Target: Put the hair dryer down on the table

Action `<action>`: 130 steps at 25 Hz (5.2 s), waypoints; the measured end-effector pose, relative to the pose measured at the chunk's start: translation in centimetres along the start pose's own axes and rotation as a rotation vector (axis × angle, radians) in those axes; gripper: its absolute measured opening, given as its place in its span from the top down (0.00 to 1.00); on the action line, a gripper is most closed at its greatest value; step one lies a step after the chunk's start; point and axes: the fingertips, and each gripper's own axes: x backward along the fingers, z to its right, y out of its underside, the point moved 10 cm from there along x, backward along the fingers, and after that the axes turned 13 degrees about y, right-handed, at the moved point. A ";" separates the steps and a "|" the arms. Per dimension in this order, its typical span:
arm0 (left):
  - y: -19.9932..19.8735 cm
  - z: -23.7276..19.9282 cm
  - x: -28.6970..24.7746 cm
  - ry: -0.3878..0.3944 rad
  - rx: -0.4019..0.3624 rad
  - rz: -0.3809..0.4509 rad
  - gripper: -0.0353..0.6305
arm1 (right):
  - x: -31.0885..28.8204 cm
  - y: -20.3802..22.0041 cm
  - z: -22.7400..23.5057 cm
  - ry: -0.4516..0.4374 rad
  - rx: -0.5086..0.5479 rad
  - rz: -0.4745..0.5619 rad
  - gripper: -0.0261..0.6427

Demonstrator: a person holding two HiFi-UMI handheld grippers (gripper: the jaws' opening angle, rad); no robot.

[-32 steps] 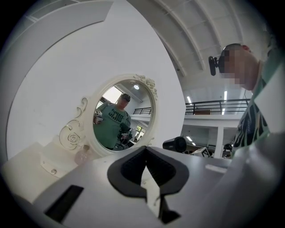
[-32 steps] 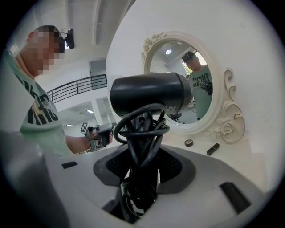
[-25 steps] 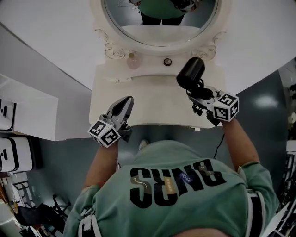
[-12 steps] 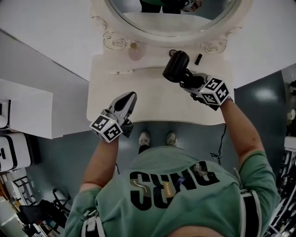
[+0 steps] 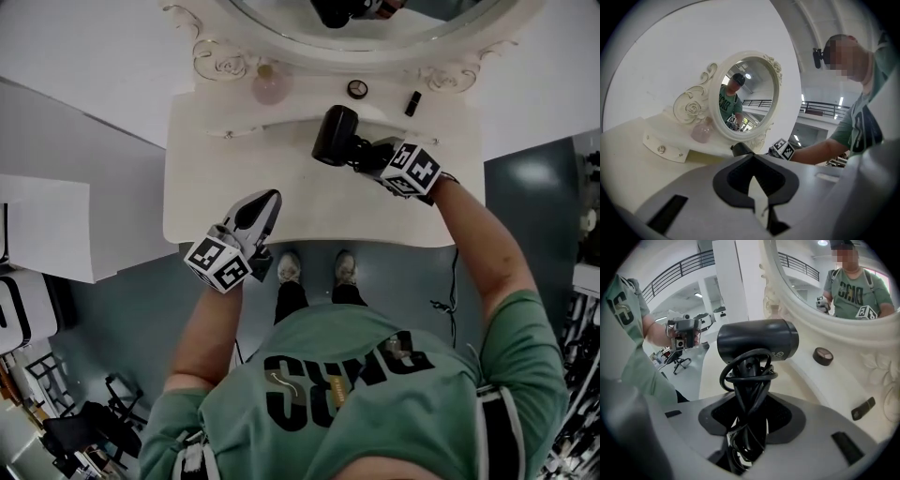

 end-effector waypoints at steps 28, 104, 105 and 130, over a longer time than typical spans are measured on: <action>3.3 -3.3 0.1 0.009 0.048 -0.020 0.94 | -8.7 0.1 -1.1 -0.088 0.180 -0.241 0.73; -14.2 11.1 -1.0 -0.031 -0.291 0.080 0.94 | 25.8 1.6 -3.5 0.434 -0.585 0.758 0.97; -14.2 11.1 -1.0 -0.031 -0.289 0.081 0.94 | 25.8 1.6 -3.5 0.434 -0.585 0.755 0.97; -13.8 11.5 -0.6 -0.033 -0.279 0.080 0.94 | 26.1 1.1 -4.2 0.426 -0.521 0.726 0.97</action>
